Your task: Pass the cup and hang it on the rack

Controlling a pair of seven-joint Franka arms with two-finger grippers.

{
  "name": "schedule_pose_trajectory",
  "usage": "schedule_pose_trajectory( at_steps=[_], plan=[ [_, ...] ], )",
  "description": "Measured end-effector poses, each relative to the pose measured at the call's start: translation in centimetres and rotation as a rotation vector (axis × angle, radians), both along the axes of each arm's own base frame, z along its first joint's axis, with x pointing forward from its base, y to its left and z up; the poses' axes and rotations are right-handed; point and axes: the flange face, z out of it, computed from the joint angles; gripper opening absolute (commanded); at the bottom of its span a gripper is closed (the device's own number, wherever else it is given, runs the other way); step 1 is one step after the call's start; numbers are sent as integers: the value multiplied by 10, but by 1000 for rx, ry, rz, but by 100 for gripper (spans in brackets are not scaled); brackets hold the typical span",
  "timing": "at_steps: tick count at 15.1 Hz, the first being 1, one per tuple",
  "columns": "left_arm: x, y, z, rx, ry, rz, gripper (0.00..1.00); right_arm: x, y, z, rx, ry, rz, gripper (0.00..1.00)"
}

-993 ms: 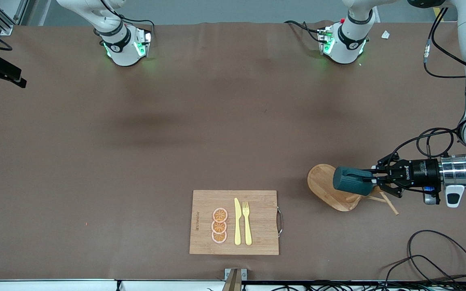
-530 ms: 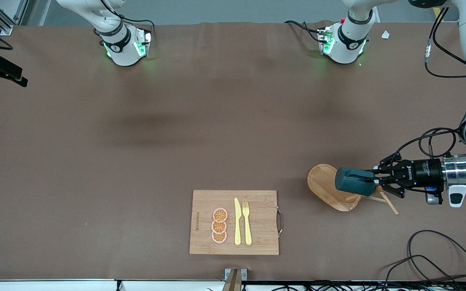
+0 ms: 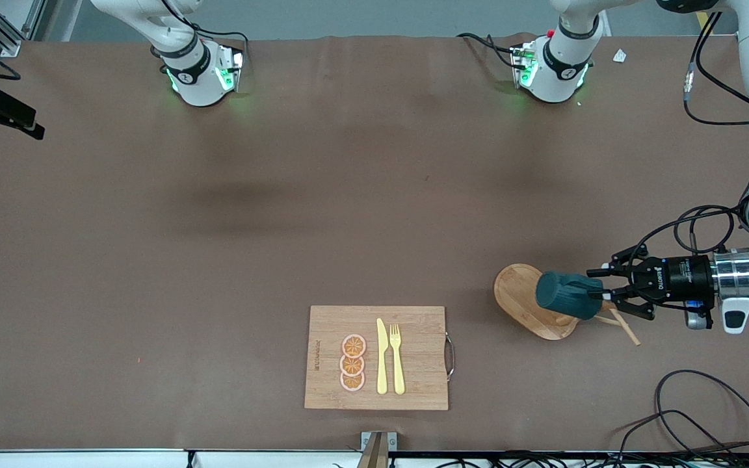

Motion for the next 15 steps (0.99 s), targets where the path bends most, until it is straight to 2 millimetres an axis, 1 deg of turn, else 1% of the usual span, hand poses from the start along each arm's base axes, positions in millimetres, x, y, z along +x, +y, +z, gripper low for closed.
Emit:
schedule_pose_trajectory(
  at_steps=[2, 4, 7, 8, 10, 13, 15],
  plan=[
    [2, 0, 6, 0, -6, 4, 100, 0, 0, 0, 0, 0, 0, 100],
    [3, -3, 19, -6, -2, -4, 100, 0, 0, 0, 0, 0, 0, 100],
    [3, -12, 55, -8, -28, -37, 100, 0, 0, 0, 0, 0, 1, 100],
    [0, -20, 69, 7, -45, -58, 100, 0, 0, 0, 0, 0, 1, 100],
    [-8, -45, 93, 82, -80, -120, 100, 0, 0, 0, 0, -1, 1, 100],
    [-23, -96, 121, 226, -135, -242, 100, 0, 0, 0, 0, -1, 3, 100],
    [-34, -121, 139, 311, -193, -326, 100, 0, 0, 0, 0, -1, 3, 100]
  ],
)
